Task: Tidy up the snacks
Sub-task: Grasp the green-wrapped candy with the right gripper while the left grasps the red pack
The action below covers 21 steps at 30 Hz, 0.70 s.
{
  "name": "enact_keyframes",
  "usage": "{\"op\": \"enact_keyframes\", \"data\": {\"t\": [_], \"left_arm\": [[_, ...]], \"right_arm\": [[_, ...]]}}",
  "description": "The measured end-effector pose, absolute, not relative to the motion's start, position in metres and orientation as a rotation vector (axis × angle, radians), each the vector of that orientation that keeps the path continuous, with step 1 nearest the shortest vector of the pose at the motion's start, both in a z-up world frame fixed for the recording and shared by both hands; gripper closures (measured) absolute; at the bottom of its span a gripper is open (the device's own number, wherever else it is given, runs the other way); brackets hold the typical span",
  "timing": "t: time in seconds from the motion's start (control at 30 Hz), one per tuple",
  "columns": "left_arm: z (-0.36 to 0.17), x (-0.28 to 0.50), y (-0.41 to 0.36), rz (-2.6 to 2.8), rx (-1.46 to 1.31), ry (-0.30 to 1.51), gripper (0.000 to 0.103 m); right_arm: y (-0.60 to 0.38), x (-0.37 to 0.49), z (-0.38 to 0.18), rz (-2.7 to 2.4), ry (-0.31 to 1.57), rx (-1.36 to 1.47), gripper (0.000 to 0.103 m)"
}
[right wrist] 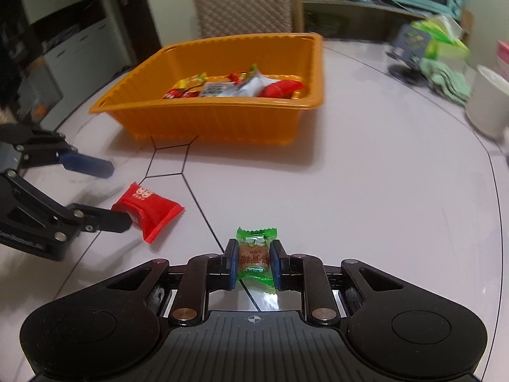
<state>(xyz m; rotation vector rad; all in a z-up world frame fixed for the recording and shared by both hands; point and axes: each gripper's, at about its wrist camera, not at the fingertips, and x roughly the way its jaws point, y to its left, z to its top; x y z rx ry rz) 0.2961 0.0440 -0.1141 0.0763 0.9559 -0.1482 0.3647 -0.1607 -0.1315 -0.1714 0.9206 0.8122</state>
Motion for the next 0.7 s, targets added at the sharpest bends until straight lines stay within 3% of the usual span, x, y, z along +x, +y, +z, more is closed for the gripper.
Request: {"op": "enact_keyframes", "data": {"t": [0.27,0.43,0.7], "left_arm": [[-0.124,0.310,0.042,-0.166,0.068,0.978,0.038],[-0.127,0.306,0.041,-0.153,0.000,1.004,0.058],[-0.123,0.295,0.040,-0.137,-0.135,1.036,0.059]], "right_arm": [[-0.171,0.364,-0.128,0.774,0.939,-0.126,0.082],[-0.170,0.363,-0.129,0.760,0.939,-0.117,0.081],[-0.167,0.361,-0.129,0.751,0.941,-0.129,0.081]]}}
